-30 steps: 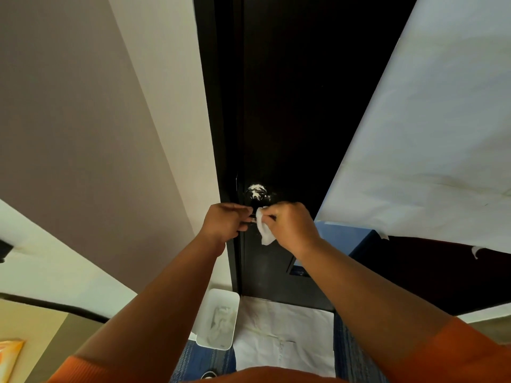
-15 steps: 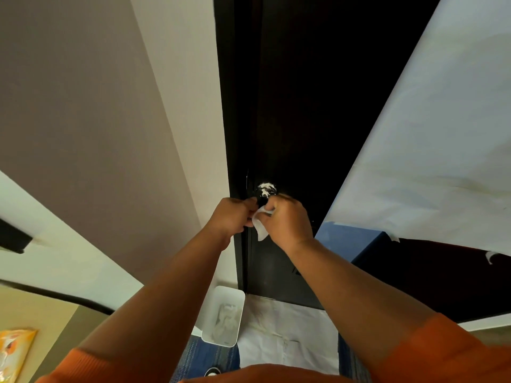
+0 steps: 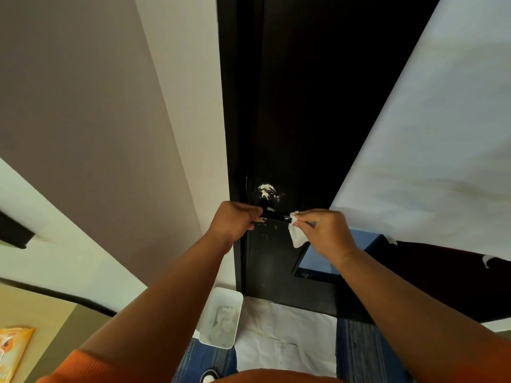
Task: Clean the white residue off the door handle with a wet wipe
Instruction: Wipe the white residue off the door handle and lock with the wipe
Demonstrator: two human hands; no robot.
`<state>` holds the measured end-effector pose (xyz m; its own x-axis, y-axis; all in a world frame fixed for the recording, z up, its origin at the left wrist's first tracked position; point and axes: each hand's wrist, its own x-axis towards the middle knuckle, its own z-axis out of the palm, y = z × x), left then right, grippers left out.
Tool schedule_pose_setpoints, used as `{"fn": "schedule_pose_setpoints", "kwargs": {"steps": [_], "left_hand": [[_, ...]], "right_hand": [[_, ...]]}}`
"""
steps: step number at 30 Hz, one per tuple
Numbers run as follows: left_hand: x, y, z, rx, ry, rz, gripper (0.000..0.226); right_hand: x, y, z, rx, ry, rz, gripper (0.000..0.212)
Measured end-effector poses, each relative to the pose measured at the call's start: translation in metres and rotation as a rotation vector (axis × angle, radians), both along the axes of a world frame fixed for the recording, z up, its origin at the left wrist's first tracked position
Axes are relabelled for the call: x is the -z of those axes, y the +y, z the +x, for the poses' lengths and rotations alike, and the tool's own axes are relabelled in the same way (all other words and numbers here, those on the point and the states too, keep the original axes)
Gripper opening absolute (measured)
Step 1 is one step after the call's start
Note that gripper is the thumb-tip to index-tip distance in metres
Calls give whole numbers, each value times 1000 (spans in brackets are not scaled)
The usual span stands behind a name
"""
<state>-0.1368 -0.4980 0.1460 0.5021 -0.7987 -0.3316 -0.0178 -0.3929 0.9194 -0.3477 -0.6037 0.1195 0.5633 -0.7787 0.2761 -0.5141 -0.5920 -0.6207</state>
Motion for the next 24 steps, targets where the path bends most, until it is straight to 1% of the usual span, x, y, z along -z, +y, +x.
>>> {"fn": "schedule_pose_setpoints", "kwargs": {"steps": [4, 7, 10, 14, 18, 21, 24], "left_hand": [[1, -4, -6, -79, -34, 7, 13], [-1, -4, -9, -97, -34, 16, 10], [-1, -6, -8, -105, -39, 22, 12], [2, -7, -7, -96, -26, 21, 14], [3, -8, -6, -102, -22, 17, 14], [2, -9, -7, -104, -32, 24, 15], [0, -9, -7, -104, -44, 28, 13]], "right_hand": [[-14, 14, 43, -37, 24, 13, 16], [-23, 15, 63, -58, 46, 112, 14], [-28, 2, 49, -64, 111, 226, 14], [-29, -25, -2, -12, 151, 360, 15], [-30, -35, -18, -3, 164, 389, 14], [-36, -34, 3, -47, 189, 391, 11], [-39, -23, 35, -98, 222, 353, 14]]}}
